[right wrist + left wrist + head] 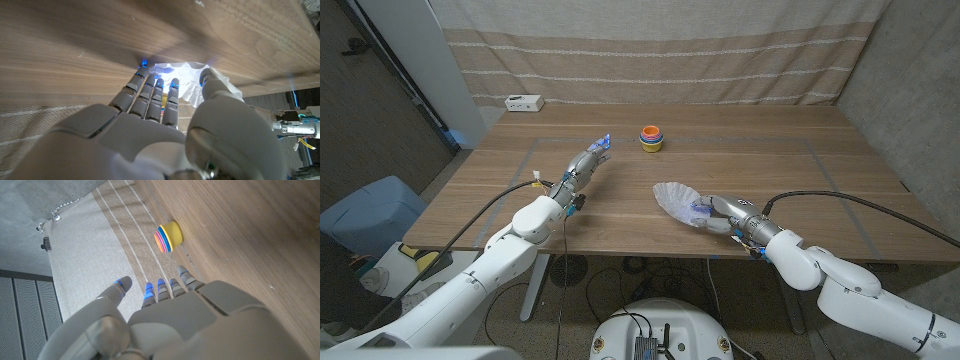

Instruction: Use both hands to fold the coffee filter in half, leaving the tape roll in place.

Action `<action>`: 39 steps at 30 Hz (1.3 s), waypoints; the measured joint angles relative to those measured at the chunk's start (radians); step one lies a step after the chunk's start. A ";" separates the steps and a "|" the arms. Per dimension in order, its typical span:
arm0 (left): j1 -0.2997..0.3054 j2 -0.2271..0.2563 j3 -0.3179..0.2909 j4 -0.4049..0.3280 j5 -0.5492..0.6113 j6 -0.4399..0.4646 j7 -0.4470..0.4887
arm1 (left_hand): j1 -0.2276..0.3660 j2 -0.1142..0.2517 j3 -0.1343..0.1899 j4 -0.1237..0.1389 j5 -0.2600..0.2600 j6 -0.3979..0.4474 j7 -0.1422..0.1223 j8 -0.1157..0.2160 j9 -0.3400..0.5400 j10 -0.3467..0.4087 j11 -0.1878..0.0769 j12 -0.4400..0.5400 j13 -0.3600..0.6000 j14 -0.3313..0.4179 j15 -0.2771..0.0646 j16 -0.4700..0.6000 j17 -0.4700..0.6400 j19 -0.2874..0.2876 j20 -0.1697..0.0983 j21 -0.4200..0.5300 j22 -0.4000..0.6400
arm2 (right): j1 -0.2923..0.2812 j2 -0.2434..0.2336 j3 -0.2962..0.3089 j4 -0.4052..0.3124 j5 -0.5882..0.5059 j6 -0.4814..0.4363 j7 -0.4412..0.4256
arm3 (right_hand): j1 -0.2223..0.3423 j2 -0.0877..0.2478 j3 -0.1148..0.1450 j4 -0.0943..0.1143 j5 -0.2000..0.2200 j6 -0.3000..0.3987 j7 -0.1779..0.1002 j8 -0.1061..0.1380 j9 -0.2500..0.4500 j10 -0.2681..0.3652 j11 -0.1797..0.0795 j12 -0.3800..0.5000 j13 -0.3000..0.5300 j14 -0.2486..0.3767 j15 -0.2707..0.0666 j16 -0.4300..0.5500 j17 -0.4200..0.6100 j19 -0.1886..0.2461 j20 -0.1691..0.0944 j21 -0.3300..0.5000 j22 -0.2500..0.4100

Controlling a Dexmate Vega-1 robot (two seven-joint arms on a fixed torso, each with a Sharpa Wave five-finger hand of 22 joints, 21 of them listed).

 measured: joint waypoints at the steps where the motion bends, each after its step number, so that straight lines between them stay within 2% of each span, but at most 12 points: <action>1: 0.001 0.000 0.000 -0.001 0.001 0.000 0.001 | 0.000 0.000 0.000 0.000 0.000 0.000 0.000 0.000 0.000 0.000 0.000 0.000 0.000 0.000 0.000 0.000 0.000 0.000 0.000 0.000 0.000 | 0.003 0.000 -0.004 0.000 -0.005 -0.008 0.002 | 0.002 0.002 0.000 0.000 0.000 0.000 0.000 0.000 0.000 0.000 0.000 0.000 0.000 0.000 0.000 0.000 -0.002 -0.002 -0.002 0.000 0.000; 6: 0.007 0.003 0.000 -0.007 0.007 0.000 0.007 | 0.000 0.000 0.000 0.000 0.000 0.005 0.001 0.000 0.000 0.006 -0.005 0.000 0.000 0.001 0.000 0.000 -0.001 0.000 0.000 -0.006 0.000 | 0.019 0.001 -0.027 0.008 -0.022 -0.041 0.004 | 0.016 0.003 0.000 -0.008 0.000 0.000 0.000 0.002 0.000 -0.005 -0.005 0.000 0.000 0.000 0.000 0.000 -0.002 0.000 -0.007 -0.001 -0.006; 7: 0.008 0.004 0.000 -0.008 0.011 0.000 0.009 | 0.000 0.000 0.004 -0.004 0.000 0.030 0.001 0.001 0.000 0.029 -0.002 0.003 0.000 0.028 -0.001 0.004 -0.002 0.012 0.000 -0.006 -0.001 | 0.023 0.002 -0.032 0.012 -0.024 -0.047 0.004 | 0.016 0.003 0.000 -0.008 0.000 0.000 0.000 0.006 0.000 -0.005 -0.005 0.000 0.000 0.000 0.000 0.000 -0.003 0.000 -0.007 -0.001 -0.007; 10: 0.012 0.009 0.000 -0.011 0.027 -0.002 0.018 | 0.004 -0.004 0.024 -0.048 -0.011 0.200 0.036 0.026 0.004 0.183 0.033 0.040 -0.002 0.231 -0.002 0.033 -0.002 0.108 0.033 0.003 -0.002 | 0.032 0.006 -0.044 0.021 -0.027 -0.061 0.004 | 0.021 0.008 0.000 -0.008 0.000 0.000 0.000 0.009 0.000 -0.005 -0.005 0.005 0.000 0.000 0.000 0.000 -0.006 0.001 -0.008 -0.001 -0.006; 13: 0.013 0.014 0.000 -0.016 0.061 -0.012 0.037 | 0.049 -0.002 0.066 -0.110 -0.012 0.412 0.088 0.044 0.005 0.352 0.062 0.063 -0.003 0.429 0.011 0.034 -0.002 0.224 0.076 0.022 -0.001 | 0.041 0.011 -0.054 0.030 -0.027 -0.068 0.003 | 0.021 0.008 0.000 -0.008 0.000 0.000 0.000 0.010 0.000 -0.005 -0.005 0.008 0.000 0.000 0.000 0.000 -0.004 0.006 -0.013 -0.001 -0.007; 16: 0.013 0.014 0.000 -0.016 0.104 -0.021 0.057 | 0.079 0.002 0.105 -0.168 -0.007 0.574 0.120 0.054 0.005 0.464 0.075 0.064 -0.001 0.535 0.016 0.030 -0.006 0.279 0.111 0.024 0.001 | 0.049 0.016 -0.063 0.040 -0.027 -0.068 0.003 | 0.021 0.008 0.000 -0.008 0.000 0.000 0.000 0.010 0.000 -0.001 -0.001 0.008 0.000 0.000 0.000 0.000 -0.004 0.004 -0.014 -0.001 -0.007; 21: 0.018 0.046 0.004 -0.037 0.177 -0.027 0.082 | 0.122 0.009 0.126 -0.225 0.003 0.720 0.152 0.064 0.010 0.563 0.086 0.072 0.004 0.566 0.026 0.019 0.000 0.288 0.142 0.024 0.005 | 0.062 0.025 -0.075 0.056 -0.017 -0.082 -0.007 | 0.027 0.013 0.000 -0.008 0.000 0.004 0.004 0.014 0.000 -0.001 -0.001 0.011 0.000 0.000 0.000 0.000 -0.004 0.005 -0.014 -0.001 -0.006; 25: 0.018 0.070 0.008 -0.050 0.232 -0.027 0.091 | 0.165 0.014 0.135 -0.257 0.019 0.792 0.165 0.064 0.010 0.626 0.085 0.079 0.005 0.599 0.016 0.026 0.001 0.308 0.125 0.024 0.010 | 0.069 0.028 -0.083 0.065 -0.009 -0.085 -0.010 | 0.027 0.013 -0.003 -0.005 0.000 0.004 0.004 0.014 0.000 0.001 -0.004 0.012 0.000 0.000 0.000 0.000 -0.004 0.005 -0.014 -0.002 -0.007; 28: 0.015 0.093 0.014 -0.061 0.275 -0.020 0.091 | 0.186 0.017 0.145 -0.267 0.027 0.812 0.172 0.064 0.010 0.639 0.082 0.079 0.005 0.614 0.013 0.027 0.001 0.323 0.110 0.029 0.010 | 0.074 0.028 -0.087 0.070 -0.002 -0.086 -0.012 | 0.027 0.013 -0.004 -0.004 0.000 0.004 0.004 0.014 0.000 0.001 -0.003 0.012 0.000 0.004 -0.004 0.000 -0.004 0.005 -0.014 -0.003 -0.007; 32: 0.004 0.123 0.023 -0.078 0.338 -0.007 0.085 | 0.216 0.011 0.154 -0.276 0.039 0.826 0.161 0.058 0.010 0.648 0.074 0.079 0.005 0.624 0.002 0.027 0.001 0.341 0.092 0.035 0.010 | 0.080 0.028 -0.091 0.076 0.005 -0.087 -0.015 | 0.027 0.013 -0.004 -0.004 0.000 0.006 0.002 0.014 0.000 0.001 -0.004 0.012 0.000 0.004 -0.004 0.000 -0.004 0.005 -0.014 -0.005 -0.007; 37: -0.016 0.158 0.043 -0.099 0.428 0.002 0.063 | 0.241 0.009 0.158 -0.280 0.047 0.825 0.160 0.037 0.010 0.641 0.059 0.063 0.005 0.619 -0.009 0.017 -0.002 0.352 0.080 0.035 0.008 | 0.085 0.027 -0.095 0.081 0.014 -0.088 -0.020 | 0.027 0.013 -0.009 0.000 0.000 0.006 0.002 0.014 0.000 0.004 -0.007 0.012 0.000 0.006 -0.002 0.000 -0.004 0.005 -0.014 0.000 -0.007; 39: -0.023 0.167 0.051 -0.106 0.458 0.002 0.052 | 0.255 0.008 0.158 -0.280 0.052 0.814 0.149 0.024 0.009 0.631 0.049 0.052 0.005 0.601 -0.016 0.008 -0.002 0.352 0.080 0.035 0.007 | 0.086 0.026 -0.096 0.082 0.016 -0.088 -0.021 | 0.027 0.013 -0.009 0.000 0.000 0.006 0.002 0.014 0.000 0.004 -0.007 0.012 0.000 0.008 0.000 0.000 -0.004 0.006 -0.016 0.000 -0.007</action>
